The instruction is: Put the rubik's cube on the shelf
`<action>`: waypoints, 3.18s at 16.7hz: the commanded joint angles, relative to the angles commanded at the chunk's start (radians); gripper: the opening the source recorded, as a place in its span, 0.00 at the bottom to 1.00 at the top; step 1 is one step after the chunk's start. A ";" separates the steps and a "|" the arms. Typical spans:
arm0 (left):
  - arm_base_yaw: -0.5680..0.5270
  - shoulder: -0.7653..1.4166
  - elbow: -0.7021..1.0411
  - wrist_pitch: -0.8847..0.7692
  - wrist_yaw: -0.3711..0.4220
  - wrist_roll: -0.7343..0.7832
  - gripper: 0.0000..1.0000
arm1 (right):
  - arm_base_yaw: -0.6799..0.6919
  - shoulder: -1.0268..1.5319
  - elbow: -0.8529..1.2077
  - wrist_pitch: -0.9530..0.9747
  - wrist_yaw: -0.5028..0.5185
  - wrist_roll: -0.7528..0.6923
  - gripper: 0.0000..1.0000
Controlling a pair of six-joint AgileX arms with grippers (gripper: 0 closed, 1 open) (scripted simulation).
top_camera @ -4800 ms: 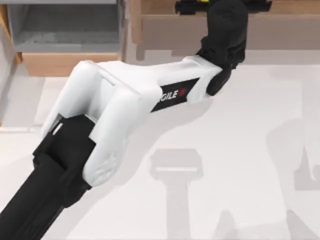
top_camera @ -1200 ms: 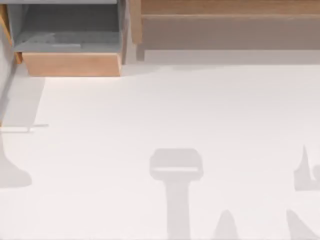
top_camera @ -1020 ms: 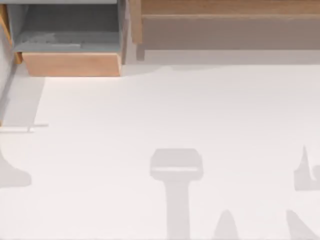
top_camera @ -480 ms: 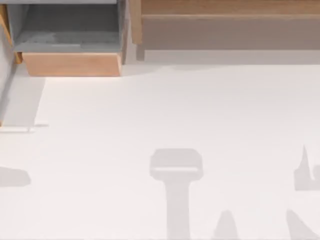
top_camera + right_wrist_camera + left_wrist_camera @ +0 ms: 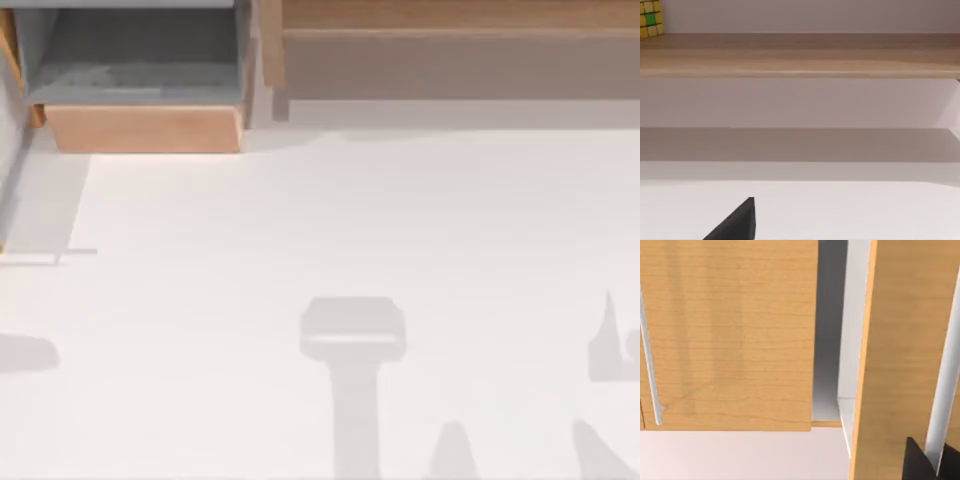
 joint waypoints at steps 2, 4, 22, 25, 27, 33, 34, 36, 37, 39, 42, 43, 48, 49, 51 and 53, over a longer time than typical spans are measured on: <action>-0.023 0.017 0.036 -0.023 -0.023 -0.002 0.00 | 0.000 0.000 0.000 0.000 0.000 0.000 1.00; -0.060 0.043 0.110 -0.059 -0.057 -0.003 0.00 | 0.000 0.000 0.000 0.000 0.000 0.000 1.00; -0.203 0.199 0.459 -0.258 -0.204 -0.010 0.00 | 0.000 0.000 0.000 0.000 0.000 0.000 1.00; -0.195 0.197 0.454 -0.259 -0.202 -0.011 0.00 | 0.000 0.000 0.000 0.000 0.000 0.000 1.00; -0.199 0.206 0.471 -0.269 -0.209 -0.012 0.00 | 0.000 0.000 0.000 0.000 0.000 0.000 1.00; -0.249 0.299 0.681 -0.374 -0.254 -0.014 0.00 | 0.000 0.000 0.000 0.000 0.000 0.000 1.00; -0.256 0.311 0.710 -0.390 -0.263 -0.015 0.00 | 0.000 0.000 0.000 0.000 0.000 0.000 1.00; -0.264 0.327 0.736 -0.408 -0.270 -0.015 0.00 | 0.000 0.000 0.000 0.000 0.000 0.000 1.00; -0.264 0.327 0.736 -0.408 -0.270 -0.015 0.00 | 0.000 0.000 0.000 0.000 0.000 0.000 1.00; -0.264 0.327 0.736 -0.408 -0.270 -0.015 0.00 | 0.000 0.000 0.000 0.000 0.000 0.000 1.00; -0.264 0.327 0.736 -0.408 -0.270 -0.015 0.23 | 0.000 0.000 0.000 0.000 0.000 0.000 1.00; -0.264 0.327 0.736 -0.408 -0.270 -0.015 0.30 | 0.000 0.000 0.000 0.000 0.000 0.000 1.00; -0.264 0.327 0.736 -0.408 -0.270 -0.015 0.68 | 0.000 0.000 0.000 0.000 0.000 0.000 1.00; -0.264 0.327 0.736 -0.408 -0.270 -0.015 0.75 | 0.000 0.000 0.000 0.000 0.000 0.000 1.00; -0.264 0.327 0.736 -0.408 -0.270 -0.015 0.90 | 0.000 0.000 0.000 0.000 0.000 0.000 1.00; -0.264 0.327 0.736 -0.408 -0.270 -0.015 1.00 | 0.000 0.000 0.000 0.000 0.000 0.000 1.00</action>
